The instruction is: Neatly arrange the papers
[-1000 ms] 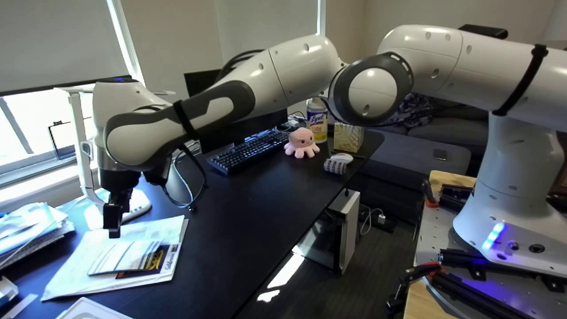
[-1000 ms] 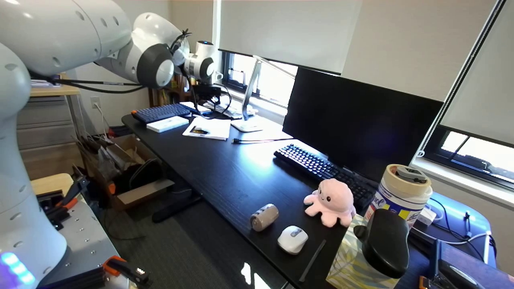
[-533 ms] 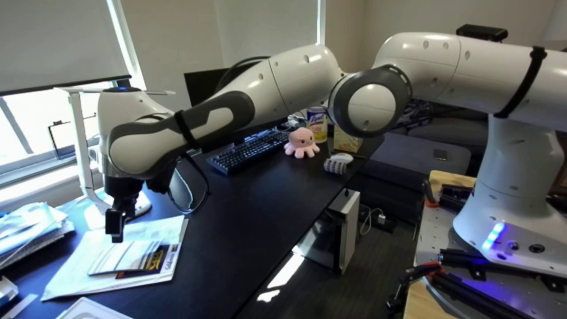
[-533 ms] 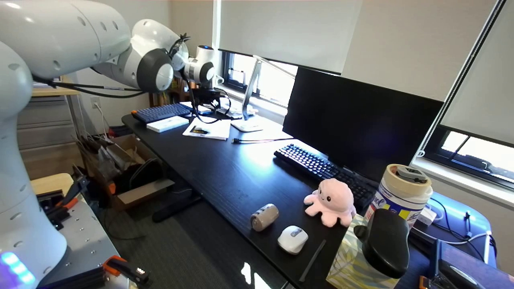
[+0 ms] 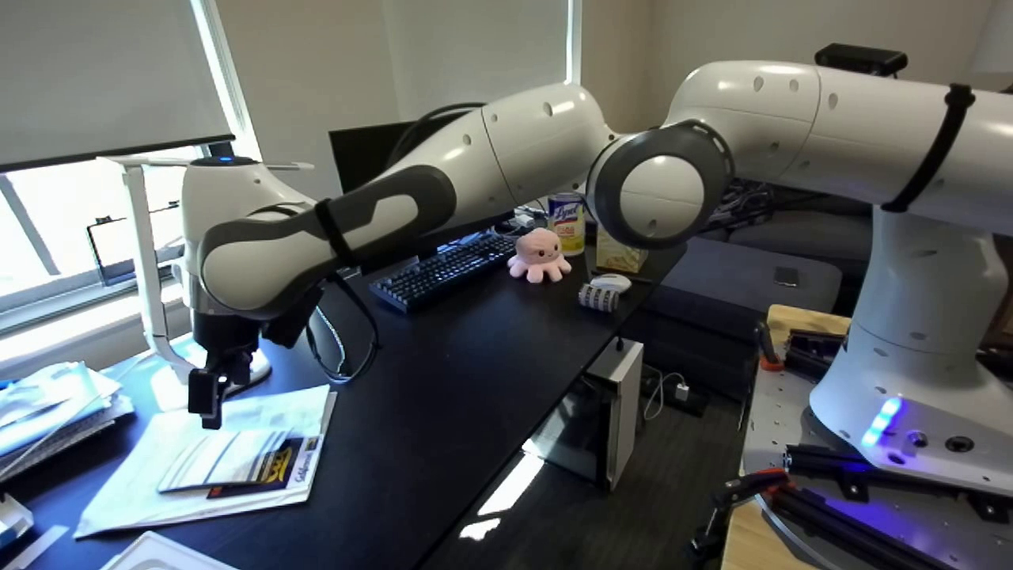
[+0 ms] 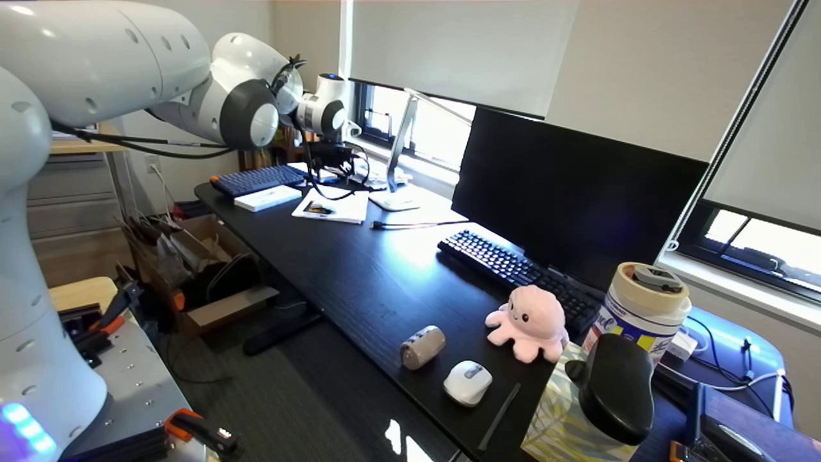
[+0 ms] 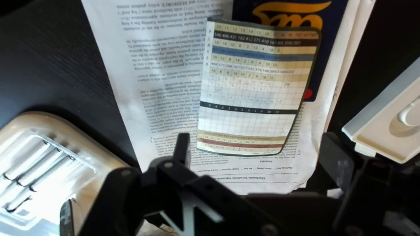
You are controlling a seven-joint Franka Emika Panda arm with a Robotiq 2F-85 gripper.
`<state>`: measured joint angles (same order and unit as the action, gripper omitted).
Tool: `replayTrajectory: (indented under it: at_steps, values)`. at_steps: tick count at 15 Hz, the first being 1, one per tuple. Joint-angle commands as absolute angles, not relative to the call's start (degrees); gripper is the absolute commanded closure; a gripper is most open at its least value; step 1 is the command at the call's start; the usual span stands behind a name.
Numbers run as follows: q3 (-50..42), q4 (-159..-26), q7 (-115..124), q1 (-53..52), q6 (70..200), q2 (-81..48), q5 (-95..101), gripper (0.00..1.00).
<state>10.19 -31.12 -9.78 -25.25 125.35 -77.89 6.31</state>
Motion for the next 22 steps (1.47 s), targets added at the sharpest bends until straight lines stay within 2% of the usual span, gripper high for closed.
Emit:
replayTrajectory:
  at_steps: [1,14,22]
  values:
    - [8.2,-32.9,1.6,-25.1,124.9,-77.4,5.9,0.00]
    - [2.3,-41.1,39.3,-24.5,127.5,-76.3,5.1,0.00]
    - [0.8,-40.4,44.5,-24.7,129.7,-78.2,6.7,0.00]
